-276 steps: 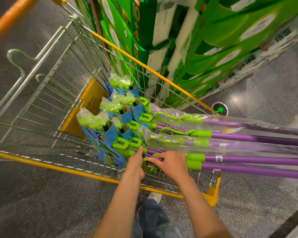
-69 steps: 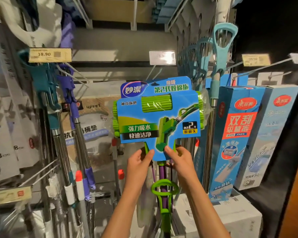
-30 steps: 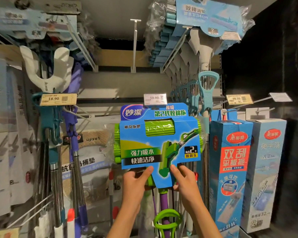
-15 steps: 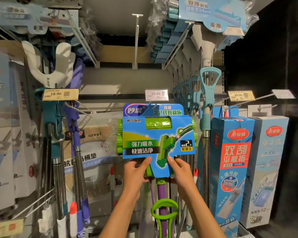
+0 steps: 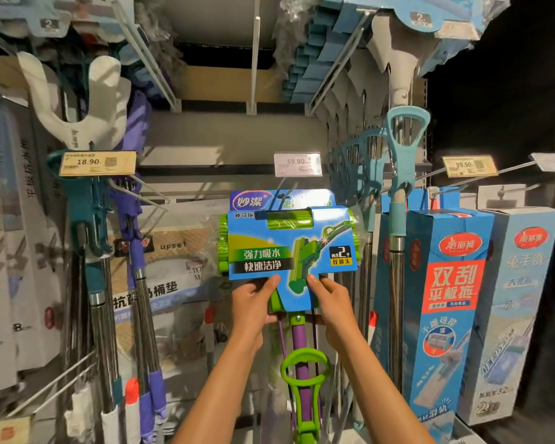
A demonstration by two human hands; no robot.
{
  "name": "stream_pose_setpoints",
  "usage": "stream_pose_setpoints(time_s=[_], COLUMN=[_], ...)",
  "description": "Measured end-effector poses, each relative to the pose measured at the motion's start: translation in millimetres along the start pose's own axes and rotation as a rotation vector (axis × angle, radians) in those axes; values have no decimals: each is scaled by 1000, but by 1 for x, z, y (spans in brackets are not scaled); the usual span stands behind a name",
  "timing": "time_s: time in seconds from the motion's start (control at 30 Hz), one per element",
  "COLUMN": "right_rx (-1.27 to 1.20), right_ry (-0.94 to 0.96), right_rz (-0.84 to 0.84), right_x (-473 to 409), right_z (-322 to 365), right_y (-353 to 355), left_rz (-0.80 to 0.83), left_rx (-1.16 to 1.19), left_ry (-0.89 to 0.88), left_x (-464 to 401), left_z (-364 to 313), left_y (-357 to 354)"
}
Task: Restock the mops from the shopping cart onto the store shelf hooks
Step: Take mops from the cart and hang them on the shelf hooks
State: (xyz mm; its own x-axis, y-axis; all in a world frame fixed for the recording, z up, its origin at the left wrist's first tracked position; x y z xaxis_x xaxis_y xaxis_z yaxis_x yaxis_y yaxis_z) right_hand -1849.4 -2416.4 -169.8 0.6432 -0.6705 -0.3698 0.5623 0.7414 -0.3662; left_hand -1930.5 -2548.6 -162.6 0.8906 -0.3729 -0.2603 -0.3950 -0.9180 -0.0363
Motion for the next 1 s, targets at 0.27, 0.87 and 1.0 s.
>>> stream_pose_setpoints(time_s=[0.27, 0.87, 1.0], right_rx=[54, 92, 92], right_ry=[-28, -14, -37], right_rz=[-18, -13, -17], right_x=[-53, -139, -149], right_z=[-25, -104, -116], right_y=[-6, -5, -2], left_rz=[5, 19, 42], left_rx=[1, 22, 33], left_ry=[49, 101, 120], left_x=[-52, -144, -158], left_z=[14, 65, 80], left_y=[-7, -20, -21])
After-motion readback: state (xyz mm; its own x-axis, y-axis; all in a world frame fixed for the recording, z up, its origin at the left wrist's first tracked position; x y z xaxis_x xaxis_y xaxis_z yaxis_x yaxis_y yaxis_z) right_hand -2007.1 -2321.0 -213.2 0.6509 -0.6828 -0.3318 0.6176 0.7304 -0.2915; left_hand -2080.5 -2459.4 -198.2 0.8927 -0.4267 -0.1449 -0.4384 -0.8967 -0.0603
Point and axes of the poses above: each hand's wrist, its own x-axis away from the middle knuckle, its own y-axis out of the back of the hand, z = x × y, the point moved 3 cm from there along -x, towards the middle knuckle, and after that the axes turned 13 degrees about -x, right-handed, at the moved point
